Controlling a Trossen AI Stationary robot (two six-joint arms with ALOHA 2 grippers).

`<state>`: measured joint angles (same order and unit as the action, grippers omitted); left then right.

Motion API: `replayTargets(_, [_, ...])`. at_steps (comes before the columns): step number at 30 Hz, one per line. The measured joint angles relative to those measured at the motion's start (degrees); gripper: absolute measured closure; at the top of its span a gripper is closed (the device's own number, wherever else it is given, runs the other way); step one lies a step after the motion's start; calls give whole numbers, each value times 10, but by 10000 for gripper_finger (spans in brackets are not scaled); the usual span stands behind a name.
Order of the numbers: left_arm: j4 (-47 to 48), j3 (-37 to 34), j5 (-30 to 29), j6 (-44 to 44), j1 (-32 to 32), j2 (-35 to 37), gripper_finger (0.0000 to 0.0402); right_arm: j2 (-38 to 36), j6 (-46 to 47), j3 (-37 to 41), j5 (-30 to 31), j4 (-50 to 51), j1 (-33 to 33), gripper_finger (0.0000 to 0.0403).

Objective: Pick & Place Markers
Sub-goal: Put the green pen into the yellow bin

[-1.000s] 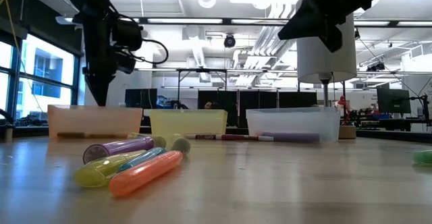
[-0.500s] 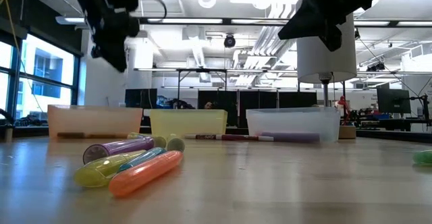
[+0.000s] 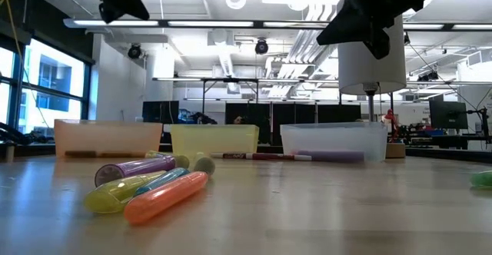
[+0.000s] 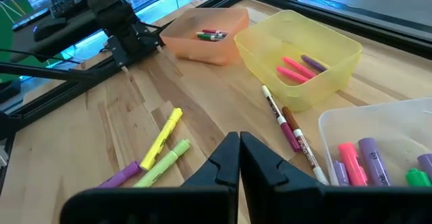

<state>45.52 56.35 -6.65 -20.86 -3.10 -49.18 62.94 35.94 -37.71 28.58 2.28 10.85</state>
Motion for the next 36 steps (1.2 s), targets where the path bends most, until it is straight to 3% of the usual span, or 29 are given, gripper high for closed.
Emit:
replayTargets(6, [-17,0,-77,-13,96,-29,395,0,0,0,0,0,0,402])
replayTargets(10, [-32,0,-82,0,108,-64,395,0,-13,0,6,0,0,402])
replayTargets(13, [-50,-1,-81,-44,107,-94,396,0,-27,0,-12,0,0,403])
replayTargets(17, [-128,-32,-61,-23,118,-137,400,0,-76,0,-48,4,17,403])
replayTargets(21, [-294,-118,-44,-16,153,-151,401,0,-78,0,-47,22,59,403])
replayTargets(26, [-468,-222,-72,-47,194,-153,401,0,-34,-26,-49,162,136,403])
replayTargets(31, [-491,-246,-74,-75,209,-140,401,30,0,-80,-74,311,200,403])
replayTargets(36, [-491,-246,-74,-84,208,-140,401,144,-26,-149,-161,419,215,402])
